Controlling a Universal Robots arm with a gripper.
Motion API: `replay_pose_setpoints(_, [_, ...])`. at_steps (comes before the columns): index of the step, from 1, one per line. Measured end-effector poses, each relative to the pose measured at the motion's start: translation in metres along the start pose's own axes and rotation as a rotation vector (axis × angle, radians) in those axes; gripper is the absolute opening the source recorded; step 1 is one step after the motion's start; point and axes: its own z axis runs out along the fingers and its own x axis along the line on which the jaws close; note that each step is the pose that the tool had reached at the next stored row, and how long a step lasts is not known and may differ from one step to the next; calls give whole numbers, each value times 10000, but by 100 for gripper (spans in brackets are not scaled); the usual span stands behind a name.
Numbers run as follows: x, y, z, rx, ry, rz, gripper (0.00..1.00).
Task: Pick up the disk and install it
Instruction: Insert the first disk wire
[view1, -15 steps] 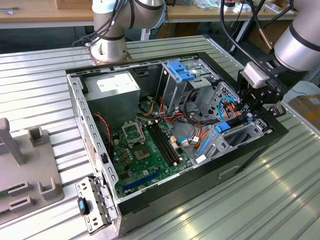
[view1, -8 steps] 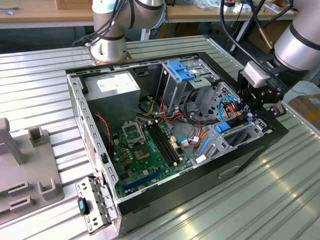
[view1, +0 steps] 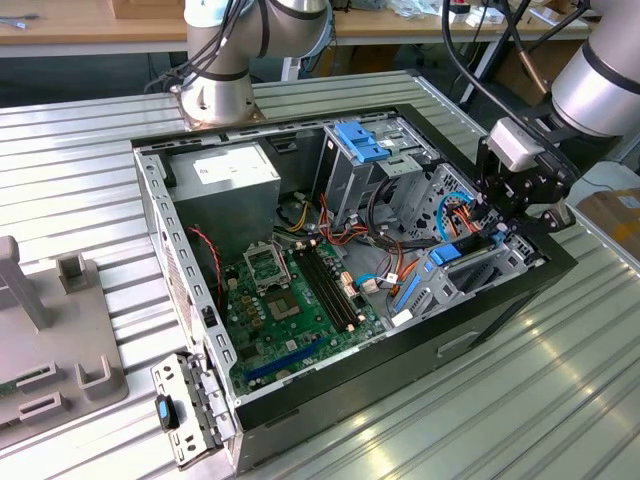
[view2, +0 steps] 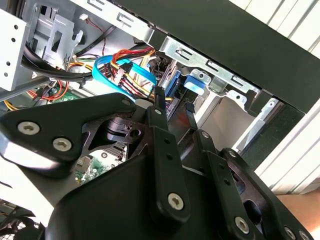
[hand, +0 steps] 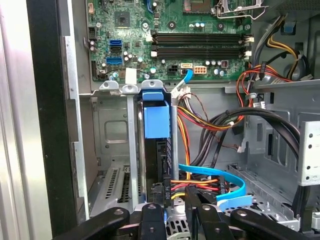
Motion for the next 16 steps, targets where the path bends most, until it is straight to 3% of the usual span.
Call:
replay_pose_setpoints(2, [-10,0,-3,0,-1,0,31])
replay_pose_setpoints(7, [-29,2,3,-6,-135,14,31])
replay_pose_setpoints(16, [-66,6,32,-6,-136,14,31])
